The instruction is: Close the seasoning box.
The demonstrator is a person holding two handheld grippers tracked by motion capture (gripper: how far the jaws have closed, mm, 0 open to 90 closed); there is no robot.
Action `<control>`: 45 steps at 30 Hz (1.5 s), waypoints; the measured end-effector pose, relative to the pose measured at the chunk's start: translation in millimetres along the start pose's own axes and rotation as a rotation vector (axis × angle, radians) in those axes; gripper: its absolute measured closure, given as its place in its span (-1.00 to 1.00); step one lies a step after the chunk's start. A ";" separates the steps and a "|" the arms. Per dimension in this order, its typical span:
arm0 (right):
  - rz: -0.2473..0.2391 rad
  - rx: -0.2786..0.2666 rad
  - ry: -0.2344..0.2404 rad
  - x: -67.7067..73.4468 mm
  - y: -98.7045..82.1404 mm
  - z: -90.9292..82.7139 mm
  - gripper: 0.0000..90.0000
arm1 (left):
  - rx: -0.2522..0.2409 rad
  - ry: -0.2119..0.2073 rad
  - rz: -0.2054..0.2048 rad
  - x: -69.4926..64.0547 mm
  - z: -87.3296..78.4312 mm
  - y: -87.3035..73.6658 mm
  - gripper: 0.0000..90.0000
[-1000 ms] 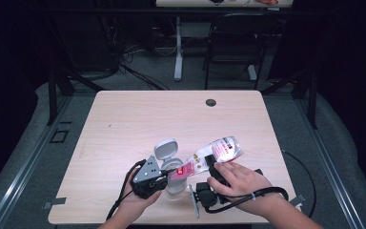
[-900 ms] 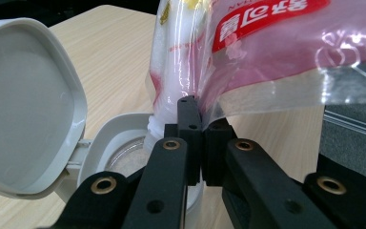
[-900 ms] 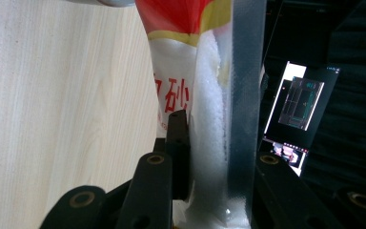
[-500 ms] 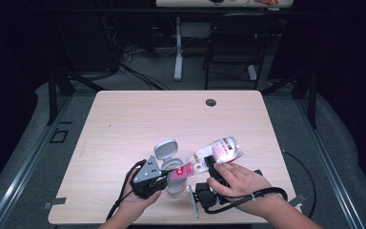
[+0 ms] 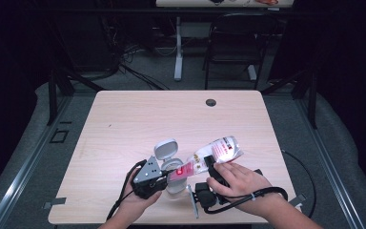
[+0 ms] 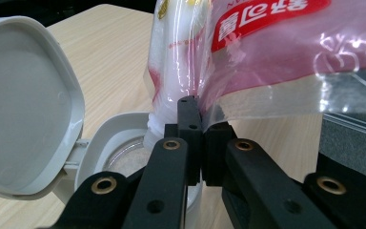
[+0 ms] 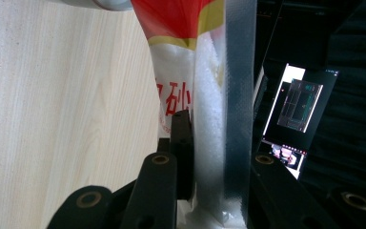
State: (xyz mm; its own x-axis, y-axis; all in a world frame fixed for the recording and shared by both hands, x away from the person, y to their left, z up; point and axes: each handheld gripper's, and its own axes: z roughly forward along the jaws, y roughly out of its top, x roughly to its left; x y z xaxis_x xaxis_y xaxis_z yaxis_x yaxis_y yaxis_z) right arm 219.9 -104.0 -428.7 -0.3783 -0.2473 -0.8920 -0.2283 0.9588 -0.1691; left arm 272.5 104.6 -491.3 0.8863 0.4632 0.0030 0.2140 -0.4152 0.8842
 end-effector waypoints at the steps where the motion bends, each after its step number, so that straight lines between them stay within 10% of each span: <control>1: 0.002 -0.005 -0.003 0.4 -0.1 0.3 0.78 | 0.001 0.001 0.001 0.1 0.0 0.0 0.99; 45: 0.003 -0.010 0.002 -4.2 1.3 -2.0 0.85 | -0.005 -0.005 -0.005 -0.2 -0.7 0.7 1.00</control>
State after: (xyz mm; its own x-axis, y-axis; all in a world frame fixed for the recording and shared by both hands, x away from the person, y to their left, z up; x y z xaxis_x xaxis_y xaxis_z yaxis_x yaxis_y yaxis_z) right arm 219.4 -102.0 -424.4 -0.3813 -0.2444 -0.8916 -0.2358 0.9582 -0.1618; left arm 272.2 104.8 -490.4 0.8875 0.4609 -0.0036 0.2161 -0.4092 0.8865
